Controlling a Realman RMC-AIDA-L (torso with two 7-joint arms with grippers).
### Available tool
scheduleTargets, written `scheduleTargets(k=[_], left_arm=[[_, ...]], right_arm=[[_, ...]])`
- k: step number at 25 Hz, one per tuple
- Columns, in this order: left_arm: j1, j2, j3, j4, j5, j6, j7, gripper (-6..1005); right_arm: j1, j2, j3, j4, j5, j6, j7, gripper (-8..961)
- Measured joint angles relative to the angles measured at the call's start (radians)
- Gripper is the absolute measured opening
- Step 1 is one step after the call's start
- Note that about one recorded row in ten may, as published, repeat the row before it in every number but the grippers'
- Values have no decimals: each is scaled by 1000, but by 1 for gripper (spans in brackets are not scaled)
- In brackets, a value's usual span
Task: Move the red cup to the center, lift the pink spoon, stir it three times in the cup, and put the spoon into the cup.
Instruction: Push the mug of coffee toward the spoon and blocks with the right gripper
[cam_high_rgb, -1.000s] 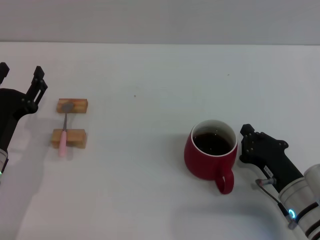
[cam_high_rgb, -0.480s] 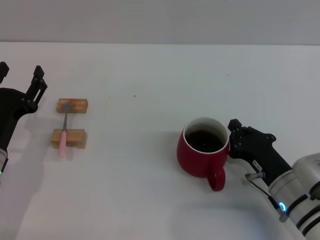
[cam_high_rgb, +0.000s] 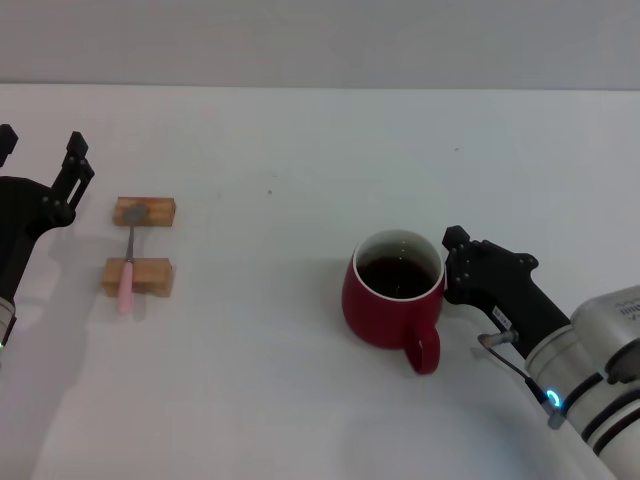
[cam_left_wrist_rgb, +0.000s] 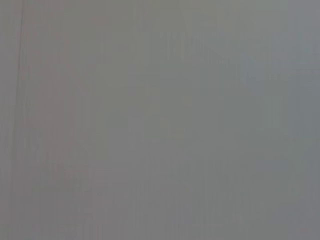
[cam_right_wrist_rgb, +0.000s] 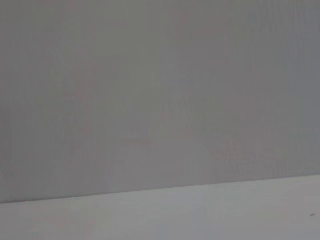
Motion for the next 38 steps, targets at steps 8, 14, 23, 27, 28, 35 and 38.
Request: scheduleTargets(k=[8,14,23,27,28,35,38], left_arm=[[4,0,-6,0,0,0,0,782],[4,1,-6,1,0,0,0,782],[4,2,-6,2,0,1,0,782],[4,2,-5,1,0,2,0,782],[4,2,-5,1,0,2,0,782],[4,2,-5,0,0,2,0,782],[4,2,-5,0,0,2,0,782]], right_arm=[[27,0,0,-2,0,15,1,0],[42,0,3,-5,0,33,18,-1],[42,0,3,-14,0,35,21,-2],[15,0,1,-16,0,35,21,-1],[15,0,1,-16,0,35,21,-1],[-20,0,-11,-12,-8,36,22,-1],[-22,1,-11,-8,-17,37,22,-1]])
